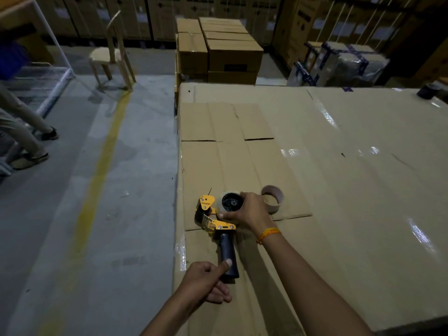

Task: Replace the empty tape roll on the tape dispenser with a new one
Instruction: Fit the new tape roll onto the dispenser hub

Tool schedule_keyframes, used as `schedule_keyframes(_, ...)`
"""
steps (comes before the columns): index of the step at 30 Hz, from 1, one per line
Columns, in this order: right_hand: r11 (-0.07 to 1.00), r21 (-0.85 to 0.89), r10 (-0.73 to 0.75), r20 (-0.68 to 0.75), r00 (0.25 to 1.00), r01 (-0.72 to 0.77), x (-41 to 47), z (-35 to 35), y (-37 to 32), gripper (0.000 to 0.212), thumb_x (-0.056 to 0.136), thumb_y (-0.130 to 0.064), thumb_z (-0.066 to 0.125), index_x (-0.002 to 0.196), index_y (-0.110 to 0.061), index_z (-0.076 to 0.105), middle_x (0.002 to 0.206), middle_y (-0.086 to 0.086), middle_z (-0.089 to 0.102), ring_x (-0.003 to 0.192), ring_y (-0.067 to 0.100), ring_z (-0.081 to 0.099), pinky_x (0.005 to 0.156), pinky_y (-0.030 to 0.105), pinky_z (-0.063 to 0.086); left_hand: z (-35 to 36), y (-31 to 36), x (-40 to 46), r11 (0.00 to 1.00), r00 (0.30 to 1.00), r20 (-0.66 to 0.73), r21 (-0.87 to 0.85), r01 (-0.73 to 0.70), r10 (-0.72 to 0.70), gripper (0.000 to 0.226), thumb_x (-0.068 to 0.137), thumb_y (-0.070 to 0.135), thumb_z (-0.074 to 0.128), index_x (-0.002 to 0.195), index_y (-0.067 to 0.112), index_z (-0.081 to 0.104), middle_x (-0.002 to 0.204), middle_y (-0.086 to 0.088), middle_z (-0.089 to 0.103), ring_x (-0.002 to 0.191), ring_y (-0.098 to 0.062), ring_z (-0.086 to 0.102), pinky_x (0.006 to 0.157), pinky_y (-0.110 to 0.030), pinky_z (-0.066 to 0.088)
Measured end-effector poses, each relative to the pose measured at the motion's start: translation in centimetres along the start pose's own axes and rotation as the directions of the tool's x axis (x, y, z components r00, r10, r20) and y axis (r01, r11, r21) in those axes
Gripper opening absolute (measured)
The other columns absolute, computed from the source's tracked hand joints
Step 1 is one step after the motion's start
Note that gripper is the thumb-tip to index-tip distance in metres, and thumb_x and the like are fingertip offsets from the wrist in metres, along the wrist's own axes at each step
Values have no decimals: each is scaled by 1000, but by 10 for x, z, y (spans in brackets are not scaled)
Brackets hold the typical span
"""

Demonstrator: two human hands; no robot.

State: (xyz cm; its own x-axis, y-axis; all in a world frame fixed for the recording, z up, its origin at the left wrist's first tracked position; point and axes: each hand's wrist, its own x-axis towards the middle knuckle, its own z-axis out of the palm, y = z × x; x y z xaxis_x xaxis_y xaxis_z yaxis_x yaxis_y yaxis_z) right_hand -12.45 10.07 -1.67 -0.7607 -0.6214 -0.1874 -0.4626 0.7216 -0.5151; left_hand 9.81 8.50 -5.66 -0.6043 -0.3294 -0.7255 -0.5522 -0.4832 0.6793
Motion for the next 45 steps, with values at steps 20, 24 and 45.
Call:
schedule_keyframes(20,833,-156,-532,37,846,531,-61,43,-21,50,84,-8,77,131,-11,63,134,9,56,123,30,44,103,44,47,0,-9,5,1000,1000,-21,-7,-18,18,66,93,50,77,119,-9,64,82,-33,80,65,-32,79,59,-32,61)
schedule_keyframes(24,852,-69,-518,31,855,519,-58,47,-20,50,82,7,68,129,-10,64,134,9,54,121,26,40,103,39,45,0,-9,6,1000,1000,-13,7,-23,23,62,95,50,75,117,-7,66,84,-34,80,71,-35,79,59,-32,61)
schedule_keyframes(45,997,71,31,-281,959,-12,-16,5,12,102,63,-67,89,134,0,57,129,19,62,126,37,56,96,46,54,0,-11,4,999,999,-14,22,-46,46,62,99,42,73,118,-16,60,88,-36,80,70,-35,81,54,-29,59)
